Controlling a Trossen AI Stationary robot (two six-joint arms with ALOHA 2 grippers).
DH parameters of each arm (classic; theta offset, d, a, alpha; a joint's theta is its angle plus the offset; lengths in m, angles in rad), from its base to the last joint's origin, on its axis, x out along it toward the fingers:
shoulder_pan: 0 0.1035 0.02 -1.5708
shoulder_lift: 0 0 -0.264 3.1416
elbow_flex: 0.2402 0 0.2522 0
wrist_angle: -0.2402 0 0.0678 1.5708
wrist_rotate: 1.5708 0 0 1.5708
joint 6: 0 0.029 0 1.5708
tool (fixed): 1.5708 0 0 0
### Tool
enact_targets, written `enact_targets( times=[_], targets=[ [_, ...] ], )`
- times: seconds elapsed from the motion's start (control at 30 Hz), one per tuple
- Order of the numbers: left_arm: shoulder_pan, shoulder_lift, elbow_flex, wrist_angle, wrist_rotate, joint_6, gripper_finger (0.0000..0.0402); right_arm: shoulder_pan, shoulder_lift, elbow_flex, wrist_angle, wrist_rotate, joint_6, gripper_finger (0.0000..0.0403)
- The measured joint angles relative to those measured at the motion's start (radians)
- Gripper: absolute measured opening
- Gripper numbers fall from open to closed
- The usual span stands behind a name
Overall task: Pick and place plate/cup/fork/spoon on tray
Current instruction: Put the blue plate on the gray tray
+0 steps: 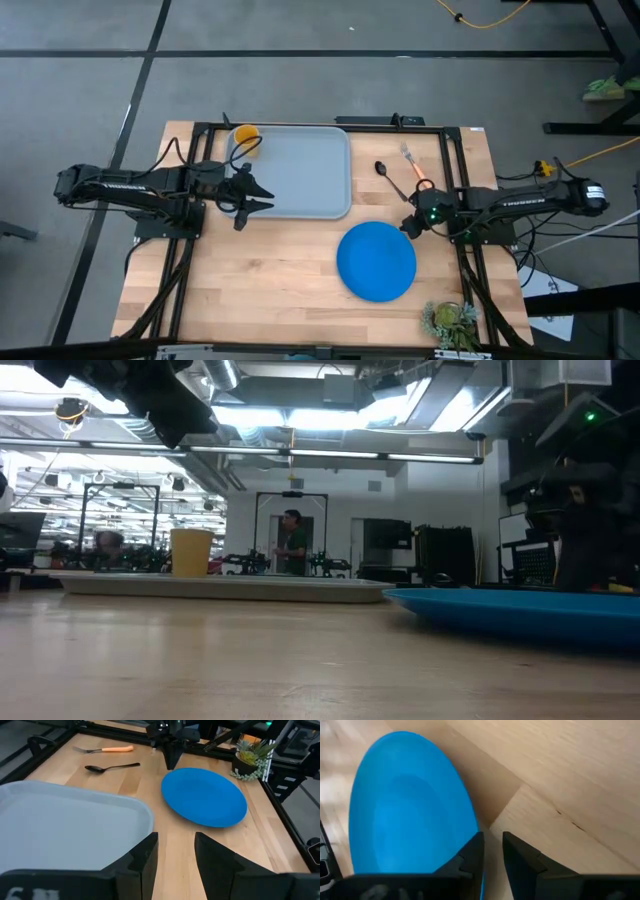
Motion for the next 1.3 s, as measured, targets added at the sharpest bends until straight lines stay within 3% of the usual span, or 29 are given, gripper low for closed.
enact_targets(
  times=[0.83, 1.1, 1.2, 1.3],
  targets=[
    [0.000, 0.000, 0.000, -0.001, 0.000, 0.000, 0.0122, 0.000, 0.168, 0.000, 0.111, -0.135, -0.003, 0.0074],
    [0.000, 0.000, 0.000, -0.002, 0.000, 0.000, 0.0122, 0.000, 0.271, 0.000, 0.301, -0.195, -0.003, 0.0074],
    [0.000, 0.000, 0.000, -0.005, 0.000, 0.001, 0.0122, 0.000, 0.314, 0.000, 0.345, -0.201, -0.002, 0.0060],
    [0.000, 0.000, 0.000, -0.011, 0.000, 0.000, 0.0122, 0.000, 0.356, 0.000, 0.385, -0.238, -0.002, 0.0020]
  ],
)
